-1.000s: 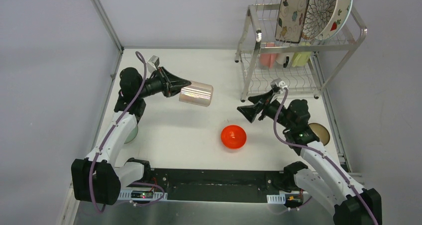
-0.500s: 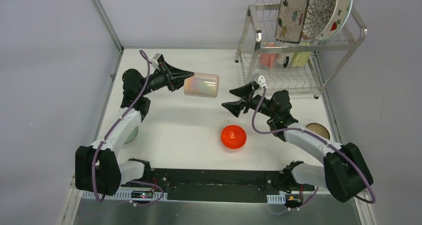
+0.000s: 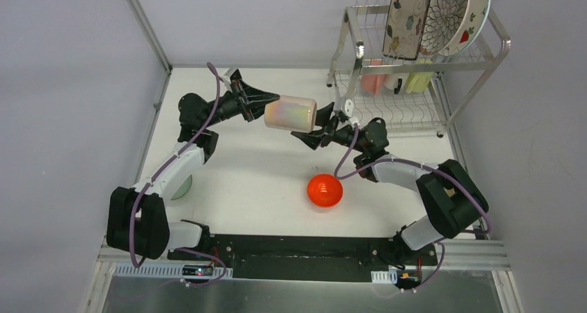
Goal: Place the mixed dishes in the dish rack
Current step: Turn the cup upside down in the dish rack.
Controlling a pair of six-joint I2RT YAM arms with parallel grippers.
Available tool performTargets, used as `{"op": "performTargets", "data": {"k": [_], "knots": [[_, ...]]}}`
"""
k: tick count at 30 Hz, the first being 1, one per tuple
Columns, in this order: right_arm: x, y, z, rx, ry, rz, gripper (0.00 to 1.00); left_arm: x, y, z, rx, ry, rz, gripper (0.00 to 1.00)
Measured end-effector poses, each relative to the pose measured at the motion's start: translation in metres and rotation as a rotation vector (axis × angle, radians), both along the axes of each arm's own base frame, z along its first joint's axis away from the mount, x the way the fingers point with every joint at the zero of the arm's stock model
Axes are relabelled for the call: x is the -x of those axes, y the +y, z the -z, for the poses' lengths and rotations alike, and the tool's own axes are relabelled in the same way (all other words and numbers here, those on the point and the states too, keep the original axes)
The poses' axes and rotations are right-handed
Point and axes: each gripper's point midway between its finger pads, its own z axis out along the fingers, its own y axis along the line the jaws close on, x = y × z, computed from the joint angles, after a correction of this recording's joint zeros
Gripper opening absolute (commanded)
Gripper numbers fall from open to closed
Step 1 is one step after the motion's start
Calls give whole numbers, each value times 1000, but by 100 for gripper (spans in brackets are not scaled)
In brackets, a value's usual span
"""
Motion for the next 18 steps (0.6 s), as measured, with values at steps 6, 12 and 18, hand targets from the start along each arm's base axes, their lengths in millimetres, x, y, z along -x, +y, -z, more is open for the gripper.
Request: {"op": "performTargets", "data": {"k": [6,12,18], "knots": [[-6,4,-6,-31,-44,1,46,-2,2,-5,19,-10,-16,0],[-4,5,-9,-38,-48,-5,47,-1,4,-4,30,-28,-29,0],[-6,8,-21,-66,-14,-25,47,-4,7,-11,59,-58,-70,0]]}}
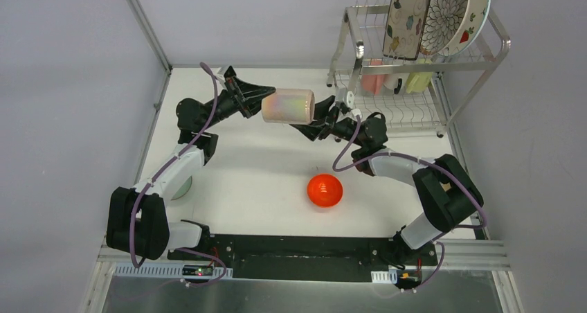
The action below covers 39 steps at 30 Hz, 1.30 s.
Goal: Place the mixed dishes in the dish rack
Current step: Turn the cup upside down in the dish rack.
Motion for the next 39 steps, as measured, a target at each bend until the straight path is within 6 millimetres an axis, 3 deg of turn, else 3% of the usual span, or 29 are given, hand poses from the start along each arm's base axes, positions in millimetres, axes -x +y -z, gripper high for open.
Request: {"op": "performTargets", "data": {"k": [17,20,27,29,30,33,39], "knots": [[-1,14,-38,-70,76,-108,49,-2,9,-16,77,-88,-85,0],[5,17,-38,-64,83,-145,39,0,5,-15,82,-79,-80,0],[18,18,-42,-57,33,-198,2,3,4,-10,81,-53,-82,0],[19,19,-41,-54,41,-202,0,4,5,-8,81,-49,-84,0],[19,19,-40,-52,45,-203,0,4,5,-7,81,-47,-85,1],[21,18,-40,-51,52,-204,0,6,6,-6,82,-42,-90,17],[38,19,-33,-53,137,-213,0,14,8,8,79,6,-104,36]]}}
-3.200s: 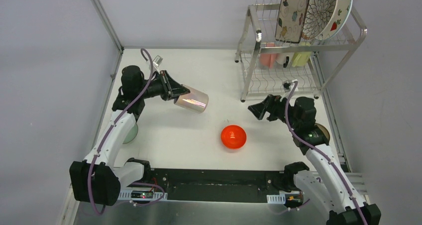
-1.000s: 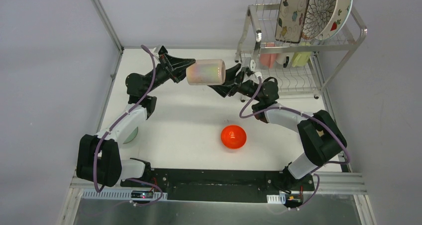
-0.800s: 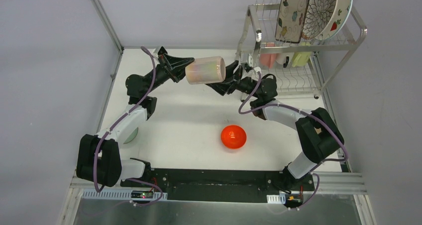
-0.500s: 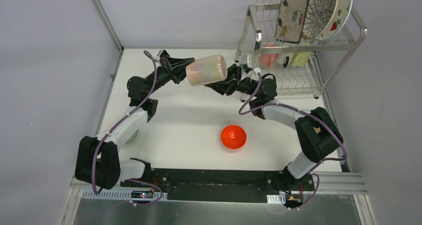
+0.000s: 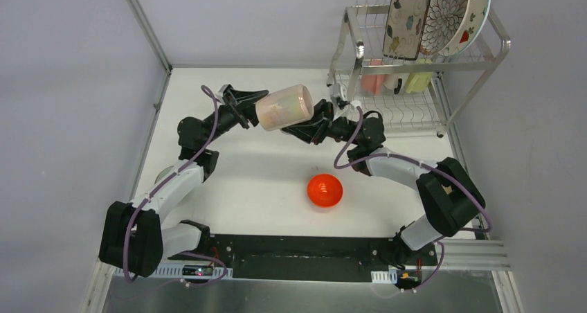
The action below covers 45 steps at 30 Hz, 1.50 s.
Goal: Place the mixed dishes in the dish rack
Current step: Turn the cup upside down in the dish rack.
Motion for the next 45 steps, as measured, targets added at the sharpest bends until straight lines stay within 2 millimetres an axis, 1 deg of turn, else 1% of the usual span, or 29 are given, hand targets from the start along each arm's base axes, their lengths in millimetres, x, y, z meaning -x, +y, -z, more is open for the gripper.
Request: {"op": "performTargets", "data": {"k": [3,6,8,9,11,12,17,21,26,30,33,36,38,39,40,42,45], "knots": [[8,-1,3,6,42,7,0,4,0,9,-4,24,1,44],[11,-3,6,10,75,26,0,7,1,19,-11,48,-4,51],[11,-5,9,13,93,40,0,8,2,27,-18,66,-10,59],[12,-7,11,17,105,47,0,9,2,31,-26,74,-13,68],[10,-9,16,17,129,73,0,11,3,42,-45,93,-19,96],[8,-11,17,15,139,87,0,12,3,44,-51,92,-22,99],[0,-21,32,22,214,177,0,17,6,58,-99,92,-49,99],[-5,-31,43,53,271,258,0,17,9,77,-169,101,-67,99],[0,-54,54,97,300,357,0,16,13,107,-301,114,-92,99],[7,-70,63,128,311,415,0,12,19,130,-464,106,-121,99],[12,-82,76,159,337,457,0,7,24,133,-619,54,-152,99],[15,-94,91,206,387,505,0,-2,34,120,-799,-56,-220,99],[16,-102,99,237,421,540,0,-10,44,110,-914,-138,-277,99],[16,-106,102,252,438,559,0,-13,50,109,-968,-163,-309,99],[17,-109,105,263,450,575,0,-16,55,110,-1024,-188,-329,99],[18,-120,114,300,486,621,0,-20,66,118,-1124,-208,-360,99],[19,-136,129,384,552,699,0,-22,82,141,-1262,-196,-370,99]]}}
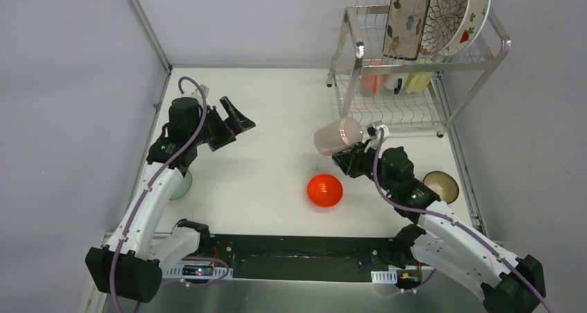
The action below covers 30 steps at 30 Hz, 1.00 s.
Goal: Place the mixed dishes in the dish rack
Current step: Turn the cup upside down in the dish rack.
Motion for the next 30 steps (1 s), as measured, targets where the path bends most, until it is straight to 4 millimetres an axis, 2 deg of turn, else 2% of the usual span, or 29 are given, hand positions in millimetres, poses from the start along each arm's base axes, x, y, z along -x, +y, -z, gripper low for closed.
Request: {"op": "performTargets", "data": {"k": [7,10,14,20,26,30], "knots": [[-2,-52,27,219,118,211,0,1,9,32,-112,40,15,99],[-1,-77,31,304,132,305,0,4,10,53,-130,89,27,99],[-6,-101,31,388,126,409,0,10,8,80,-129,178,37,99],[-23,-118,28,520,128,506,0,13,-7,84,-68,235,92,99],[-52,-125,22,586,103,566,0,15,-13,81,-45,235,126,99],[-76,-136,30,589,116,618,0,18,-12,73,-56,196,136,99]]}}
